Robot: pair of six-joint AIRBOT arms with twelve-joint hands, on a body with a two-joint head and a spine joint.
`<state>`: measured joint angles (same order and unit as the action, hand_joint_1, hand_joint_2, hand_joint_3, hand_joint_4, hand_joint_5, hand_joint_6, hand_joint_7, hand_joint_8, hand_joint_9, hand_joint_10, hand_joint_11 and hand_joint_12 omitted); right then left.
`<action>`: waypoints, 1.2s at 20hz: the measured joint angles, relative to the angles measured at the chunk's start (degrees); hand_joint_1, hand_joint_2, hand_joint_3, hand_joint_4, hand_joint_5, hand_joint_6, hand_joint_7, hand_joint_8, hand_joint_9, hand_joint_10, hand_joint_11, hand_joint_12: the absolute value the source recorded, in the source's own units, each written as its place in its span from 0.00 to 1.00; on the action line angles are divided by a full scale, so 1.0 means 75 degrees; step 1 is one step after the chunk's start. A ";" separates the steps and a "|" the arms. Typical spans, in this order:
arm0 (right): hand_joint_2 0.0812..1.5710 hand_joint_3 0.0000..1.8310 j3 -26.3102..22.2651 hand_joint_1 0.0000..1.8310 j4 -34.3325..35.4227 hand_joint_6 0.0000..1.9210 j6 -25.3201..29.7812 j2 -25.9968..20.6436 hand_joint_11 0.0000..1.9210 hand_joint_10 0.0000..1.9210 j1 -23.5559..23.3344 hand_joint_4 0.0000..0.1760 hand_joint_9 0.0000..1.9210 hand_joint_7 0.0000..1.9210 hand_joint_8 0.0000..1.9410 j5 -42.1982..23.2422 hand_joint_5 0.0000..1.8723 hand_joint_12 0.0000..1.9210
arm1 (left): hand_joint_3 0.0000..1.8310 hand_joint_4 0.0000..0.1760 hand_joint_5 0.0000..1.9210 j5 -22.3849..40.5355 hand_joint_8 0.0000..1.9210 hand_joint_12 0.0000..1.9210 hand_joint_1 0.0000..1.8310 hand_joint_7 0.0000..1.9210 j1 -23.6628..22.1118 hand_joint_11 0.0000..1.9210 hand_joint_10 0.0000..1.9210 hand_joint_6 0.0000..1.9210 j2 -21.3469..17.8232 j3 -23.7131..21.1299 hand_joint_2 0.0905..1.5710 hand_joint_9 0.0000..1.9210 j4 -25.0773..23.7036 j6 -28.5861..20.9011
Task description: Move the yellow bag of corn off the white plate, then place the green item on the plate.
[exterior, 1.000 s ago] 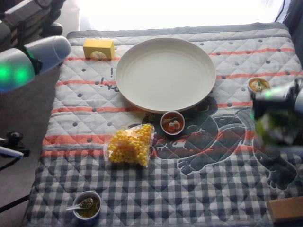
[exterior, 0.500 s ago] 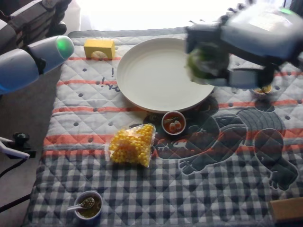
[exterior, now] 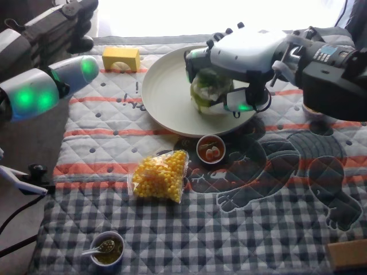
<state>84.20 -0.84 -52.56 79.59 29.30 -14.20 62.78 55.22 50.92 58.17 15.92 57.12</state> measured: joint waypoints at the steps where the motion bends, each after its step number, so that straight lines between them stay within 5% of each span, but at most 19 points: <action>1: 0.72 0.00 0.0015 0.53 0.0012 0.11 0.0000 -0.0015 0.01 0.40 -0.0017 0.10 0.05 0.04 0.05 0.0029 0.07 0.84 | 0.00 0.00 0.12 0.0015 0.00 0.33 0.51 0.07 0.0003 0.00 0.00 0.01 0.0000 0.0026 0.83 0.06 0.0047 -0.0003; 3: 0.69 0.00 -0.0012 0.42 0.0029 0.01 -0.0003 -0.0047 0.00 0.10 -0.0026 0.52 0.00 0.00 0.00 0.0055 0.00 0.69 | 0.00 0.00 0.11 0.0061 0.00 0.33 0.52 0.07 0.0000 0.00 0.01 0.00 0.0000 0.0038 0.83 0.06 0.0038 -0.0003; 4: 0.67 0.00 -0.0117 0.37 0.0017 0.00 -0.0009 -0.0131 0.00 0.02 -0.0035 0.60 0.00 0.00 0.00 0.0087 0.00 0.58 | 0.00 0.00 0.11 0.0085 0.00 0.35 0.52 0.07 0.0003 0.00 0.01 0.00 0.0000 0.0035 0.83 0.07 -0.0009 0.0000; 5: 0.66 0.00 -0.0312 0.36 -0.0122 0.00 -0.0009 -0.0309 0.00 0.00 -0.0160 0.16 0.00 0.00 0.00 0.0271 0.00 0.47 | 0.00 0.00 0.12 0.0105 0.00 0.38 0.52 0.07 0.0003 0.00 0.01 0.00 0.0000 0.0035 0.82 0.07 -0.0035 -0.0003; 6: 0.67 0.00 -0.0501 0.36 -0.0216 0.00 -0.0015 -0.0487 0.00 0.00 -0.0277 0.00 0.00 0.00 0.00 0.0344 0.00 0.37 | 0.00 0.00 0.12 0.0111 0.00 0.40 0.52 0.08 0.0000 0.00 0.01 0.00 0.0000 0.0029 0.81 0.07 -0.0032 -0.0003; 8: 0.66 0.00 -0.0935 0.37 -0.0242 0.00 -0.0015 -0.0947 0.00 0.00 -0.0428 0.05 0.00 0.00 0.00 -0.0119 0.00 0.16 | 0.00 0.00 0.12 0.0111 0.00 0.36 0.52 0.08 0.0003 0.00 0.00 0.00 -0.0009 0.0026 0.80 0.07 0.0026 -0.0003; 10: 0.65 0.00 -0.1603 0.31 -0.0323 0.00 -0.0020 -0.1676 0.00 0.00 -0.0443 0.10 0.00 0.00 0.00 -0.0542 0.00 0.25 | 0.00 0.00 0.12 0.0146 0.00 0.28 0.49 0.08 0.0012 0.00 0.00 0.00 -0.0041 0.0026 0.81 0.06 0.0111 -0.0003; 11: 0.61 0.00 -0.1868 0.24 -0.0353 0.00 -0.0017 -0.1955 0.00 0.00 -0.0437 0.35 0.00 0.00 0.00 -0.0708 0.00 0.34 | 0.00 0.00 0.11 0.0149 0.00 0.24 0.46 0.07 0.0020 0.00 0.00 0.00 -0.0070 -0.0006 0.81 0.05 0.0157 0.0000; 12: 0.64 0.00 -0.2206 0.18 -0.0370 0.00 -0.0032 -0.2250 0.00 0.00 -0.0437 0.31 0.00 0.00 0.00 -0.0970 0.00 0.43 | 0.00 0.00 0.10 0.0198 0.00 0.19 0.43 0.06 0.0058 0.00 0.00 0.00 -0.0099 -0.0035 0.82 0.04 0.0178 -0.0003; 13: 0.68 0.01 -0.2538 0.15 -0.0356 0.00 -0.0032 -0.2556 0.00 0.00 -0.0434 0.56 0.00 0.00 0.00 -0.1349 0.00 0.53 | 0.00 0.07 0.07 0.0233 0.00 0.10 0.37 0.04 0.0105 0.00 0.00 0.00 -0.0108 -0.0070 0.82 0.02 0.0152 -0.0003; 14: 0.70 0.01 -0.2716 0.15 -0.0388 0.00 -0.0038 -0.2739 0.00 0.00 -0.0434 0.53 0.00 0.00 0.00 -0.1559 0.00 0.60 | 0.00 0.09 0.06 0.0242 0.00 0.02 0.34 0.03 0.0125 0.00 0.00 0.00 -0.0111 -0.0108 0.82 0.01 0.0137 -0.0003; 15: 0.73 0.01 -0.3005 0.15 -0.0437 0.00 -0.0154 -0.3025 0.00 0.00 -0.0388 0.77 0.01 0.00 0.00 -0.1926 0.00 0.58 | 0.00 0.17 0.04 0.0341 0.00 0.00 0.29 0.01 0.0201 0.00 0.00 0.00 -0.0143 -0.0166 0.82 0.00 0.0090 -0.0012; 16: 0.74 0.01 -0.3340 0.16 -0.0423 0.00 -0.0309 -0.3366 0.00 0.00 -0.0289 0.82 0.00 0.00 0.00 -0.2299 0.00 0.47 | 0.00 0.17 0.02 0.0393 0.00 0.00 0.27 0.00 0.0271 0.00 0.00 0.00 -0.0227 -0.0245 0.81 0.00 0.0079 -0.0006; 17: 0.76 0.00 -0.3620 0.18 -0.0428 0.00 -0.0420 -0.3681 0.00 0.00 -0.0105 0.61 0.00 0.00 0.00 -0.2614 0.00 0.18 | 0.00 0.37 0.00 0.0533 0.00 0.00 0.24 0.00 0.0323 0.00 0.00 0.00 -0.0303 -0.0280 0.81 0.00 0.0117 -0.0006; 18: 0.75 0.00 -0.3896 0.16 -0.0361 0.00 -0.0507 -0.3981 0.00 0.00 0.0137 0.51 0.00 0.00 0.00 -0.2850 0.00 0.15 | 0.00 0.61 0.00 0.0746 0.00 0.00 0.22 0.00 0.0391 0.00 0.00 0.00 -0.0393 -0.0356 0.81 0.00 0.0291 -0.0012; 19: 0.75 0.00 -0.4057 0.18 -0.0283 0.00 -0.0635 -0.4167 0.00 0.00 0.0315 0.49 0.00 0.00 0.00 -0.3063 0.00 0.03 | 0.00 0.53 0.00 0.0871 0.00 0.00 0.22 0.00 0.0411 0.00 0.00 0.00 -0.0431 -0.0364 0.82 0.00 0.0347 -0.0009; 20: 0.75 0.00 -0.4325 0.18 -0.0017 0.00 -0.0895 -0.4485 0.00 0.00 0.0589 0.57 0.00 0.00 0.00 -0.3381 0.00 0.01 | 0.01 0.58 0.00 0.1128 0.00 0.00 0.19 0.00 0.0455 0.00 0.00 0.00 -0.0463 -0.0414 0.83 0.00 0.0399 -0.0012; 22: 0.75 0.00 -0.4642 0.22 0.0216 0.00 -0.1026 -0.4998 0.00 0.00 0.0950 0.60 0.00 0.00 0.00 -0.4135 0.00 0.00 | 0.00 0.93 0.00 0.1396 0.00 0.00 0.18 0.00 0.0507 0.00 0.00 0.00 -0.0533 -0.0530 0.80 0.00 0.0233 -0.0012; 24: 0.75 0.00 -0.4788 0.24 0.0437 0.00 -0.1026 -0.5222 0.01 0.00 0.1160 0.38 0.00 0.00 0.00 -0.4759 0.00 0.01 | 0.00 1.00 0.00 0.1577 0.00 0.00 0.11 0.00 0.0574 0.00 0.00 0.00 -0.0624 -0.0641 0.80 0.00 0.0175 -0.0012</action>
<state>48.29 2.44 -60.25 40.42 38.00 -49.89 74.61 59.53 46.24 53.36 17.23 57.04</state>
